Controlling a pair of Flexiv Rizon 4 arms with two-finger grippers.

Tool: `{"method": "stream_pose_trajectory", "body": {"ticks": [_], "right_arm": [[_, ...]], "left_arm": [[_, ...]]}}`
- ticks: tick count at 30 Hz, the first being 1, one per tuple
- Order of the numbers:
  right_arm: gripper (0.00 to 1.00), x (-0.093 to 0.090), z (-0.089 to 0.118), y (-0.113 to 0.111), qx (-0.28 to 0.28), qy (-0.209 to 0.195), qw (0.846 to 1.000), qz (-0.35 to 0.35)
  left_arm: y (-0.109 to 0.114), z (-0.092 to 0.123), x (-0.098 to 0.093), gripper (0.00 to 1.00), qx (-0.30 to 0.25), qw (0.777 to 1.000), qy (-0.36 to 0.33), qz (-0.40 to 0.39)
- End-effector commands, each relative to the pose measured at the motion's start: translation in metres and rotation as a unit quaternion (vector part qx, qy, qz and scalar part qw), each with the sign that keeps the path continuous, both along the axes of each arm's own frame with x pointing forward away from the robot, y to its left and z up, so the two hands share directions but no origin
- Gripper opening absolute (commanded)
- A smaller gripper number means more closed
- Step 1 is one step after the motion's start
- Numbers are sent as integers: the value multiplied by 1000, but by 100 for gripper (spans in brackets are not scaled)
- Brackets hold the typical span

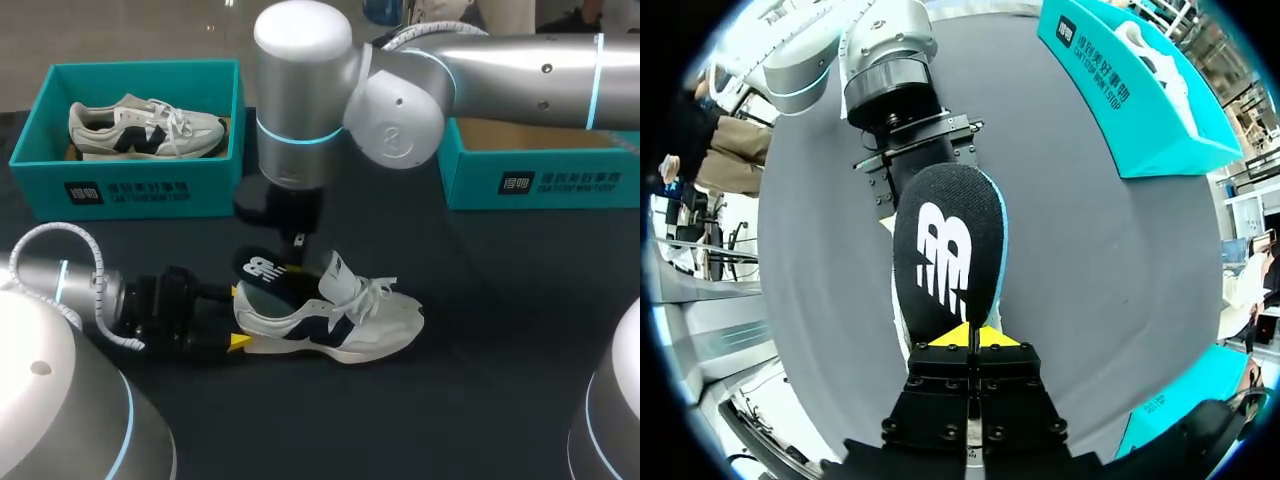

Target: Take the shoe out of the shoebox, open the shoe tongue, remove and reinsert the insole, then place the shoe into the shoebox

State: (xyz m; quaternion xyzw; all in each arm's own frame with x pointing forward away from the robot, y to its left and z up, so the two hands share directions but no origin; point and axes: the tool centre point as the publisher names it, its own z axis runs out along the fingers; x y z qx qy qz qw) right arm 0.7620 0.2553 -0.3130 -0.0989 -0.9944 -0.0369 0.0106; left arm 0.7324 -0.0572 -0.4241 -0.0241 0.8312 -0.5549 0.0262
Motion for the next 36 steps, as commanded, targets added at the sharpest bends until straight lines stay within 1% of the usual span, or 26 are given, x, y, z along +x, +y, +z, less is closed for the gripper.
{"method": "stream_pose_trajectory", "body": {"ticks": [1,4,7,12,13,14,16,17,19,20,21,22,24,25,27,29,32,33,34,36], "right_arm": [[0,8,-3,14,2,1,1000,7],[0,14,-2,23,10,-3,1000,16],[0,18,-1,31,11,2,1000,24],[0,19,-2,32,24,23,999,34],[3,19,-2,31,24,23,999,34],[17,18,-2,31,25,26,999,35],[41,17,-1,30,30,37,998,38],[48,17,-1,29,34,41,998,40],[50,16,-1,26,37,48,997,40],[56,16,-1,24,40,52,997,41],[69,16,-1,22,40,55,997,41],[77,15,0,20,43,61,996,43],[87,16,0,17,50,67,996,44],[89,16,1,15,50,73,995,45],[88,16,1,12,54,78,994,48],[83,15,1,9,58,89,993,53],[80,15,-2,8,62,99,992,56],[81,15,-3,9,62,100,991,56],[89,14,-5,10,65,104,991,57],[89,14,-7,13,69,112,989,62]], "left_arm": [[-1,-1,-1,0,1,1000,0,0],[-1,-1,-1,0,1,1000,0,0],[-1,-1,-1,0,1,1000,0,0],[-1,-1,-1,0,1,1000,0,0],[-1,-1,-1,0,1,1000,0,0],[-1,-1,-1,0,1,1000,0,0],[-1,-1,-1,0,1,1000,0,0],[-1,-1,-1,0,1,1000,0,0],[-1,-1,-1,0,1,1000,0,0],[-1,-1,-1,0,1,1000,0,0],[-1,-1,-1,0,1,1000,0,0],[-1,-1,-1,0,1,1000,0,0],[-1,-1,-1,0,1,1000,0,0],[-1,-1,-1,0,1,1000,0,0],[-1,-1,-1,0,1,1000,0,0],[-1,-1,-1,0,1,1000,0,0],[-1,-1,-1,0,1,1000,0,0],[-1,-1,-1,0,1,1000,0,0],[-1,-1,-1,0,1,1000,0,0],[-1,-1,-1,0,1,1000,0,0]]}}
